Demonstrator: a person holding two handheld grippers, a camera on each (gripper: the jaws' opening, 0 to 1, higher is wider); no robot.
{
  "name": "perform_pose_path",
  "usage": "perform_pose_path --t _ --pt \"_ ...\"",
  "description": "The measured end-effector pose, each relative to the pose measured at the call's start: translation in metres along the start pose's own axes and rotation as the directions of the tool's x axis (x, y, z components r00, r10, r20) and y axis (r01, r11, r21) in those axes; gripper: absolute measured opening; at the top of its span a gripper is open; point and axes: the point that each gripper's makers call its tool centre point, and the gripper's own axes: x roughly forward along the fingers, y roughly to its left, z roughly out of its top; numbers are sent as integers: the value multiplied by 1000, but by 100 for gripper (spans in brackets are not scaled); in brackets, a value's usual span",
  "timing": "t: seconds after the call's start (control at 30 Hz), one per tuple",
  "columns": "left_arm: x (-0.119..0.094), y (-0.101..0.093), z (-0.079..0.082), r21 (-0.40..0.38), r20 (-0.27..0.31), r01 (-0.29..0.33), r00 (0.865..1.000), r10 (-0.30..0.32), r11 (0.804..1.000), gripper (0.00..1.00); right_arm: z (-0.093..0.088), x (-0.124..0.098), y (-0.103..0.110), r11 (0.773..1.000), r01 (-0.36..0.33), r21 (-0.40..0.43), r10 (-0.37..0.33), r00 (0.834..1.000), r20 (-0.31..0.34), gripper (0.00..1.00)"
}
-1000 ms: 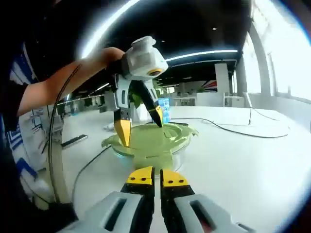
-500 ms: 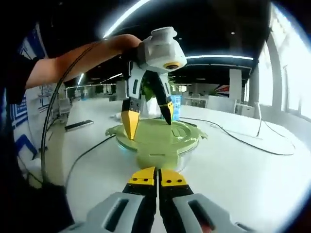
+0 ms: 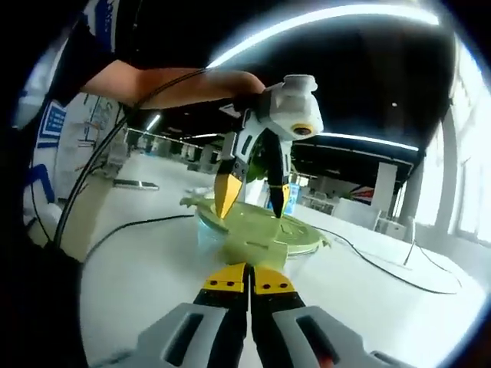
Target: Pick up the tomato from the tabletop place it into the food storage container close the lid and lock the latches
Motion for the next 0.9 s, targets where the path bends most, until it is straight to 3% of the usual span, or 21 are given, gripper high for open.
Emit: perform_pose_path --t 0.37,0.73,0.9 --pt "-1 8 -2 -4 -6 20 1000 -20 1000 60 0 5 -2 997 6 -79 -3 999 41 0" --pt "1 14 0 9 -61 14 998 -13 1000 59 -1 7 -2 998 -1 -62 4 999 53 0" --pt "0 13 -1 11 -11 11 1000 -11 1000 59 -1 7 -3 999 -4 -50 7 999 53 0"
